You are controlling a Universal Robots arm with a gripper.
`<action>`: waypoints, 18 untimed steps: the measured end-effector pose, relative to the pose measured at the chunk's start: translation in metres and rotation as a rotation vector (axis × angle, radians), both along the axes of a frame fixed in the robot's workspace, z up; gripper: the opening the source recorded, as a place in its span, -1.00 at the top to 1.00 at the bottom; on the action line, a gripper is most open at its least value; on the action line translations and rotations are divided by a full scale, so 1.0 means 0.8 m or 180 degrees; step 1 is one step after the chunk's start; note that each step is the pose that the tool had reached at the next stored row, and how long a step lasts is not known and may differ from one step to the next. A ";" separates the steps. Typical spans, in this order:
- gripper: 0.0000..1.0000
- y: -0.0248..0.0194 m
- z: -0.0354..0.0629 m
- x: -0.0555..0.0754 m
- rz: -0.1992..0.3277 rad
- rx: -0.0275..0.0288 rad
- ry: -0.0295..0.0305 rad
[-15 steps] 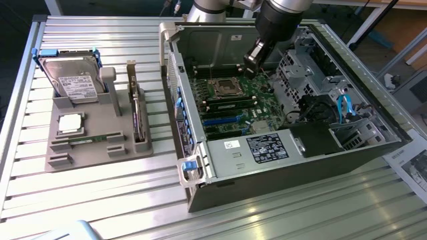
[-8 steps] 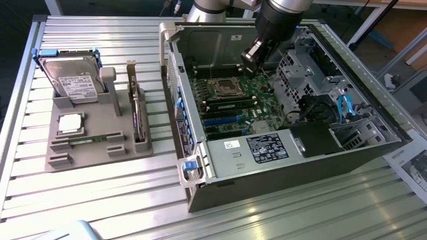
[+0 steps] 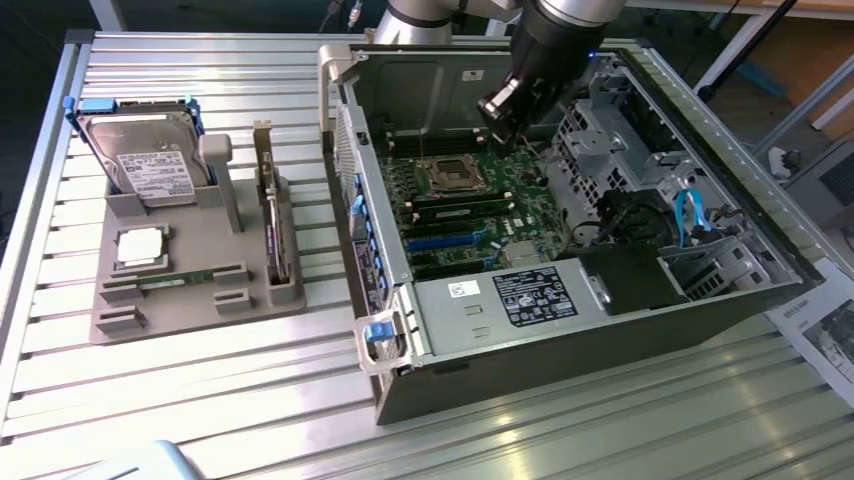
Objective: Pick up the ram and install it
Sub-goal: 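Press down the ram until it locks into place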
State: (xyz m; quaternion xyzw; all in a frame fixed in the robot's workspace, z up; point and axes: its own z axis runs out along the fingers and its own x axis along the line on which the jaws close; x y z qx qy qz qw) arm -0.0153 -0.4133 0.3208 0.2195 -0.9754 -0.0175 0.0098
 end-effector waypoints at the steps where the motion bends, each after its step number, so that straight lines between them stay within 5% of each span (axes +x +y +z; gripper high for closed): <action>1: 0.80 0.0000 0.000 0.000 -0.0077 0.0000 0.0000; 18: 0.80 0.0000 0.000 0.000 -0.1140 0.0000 0.0000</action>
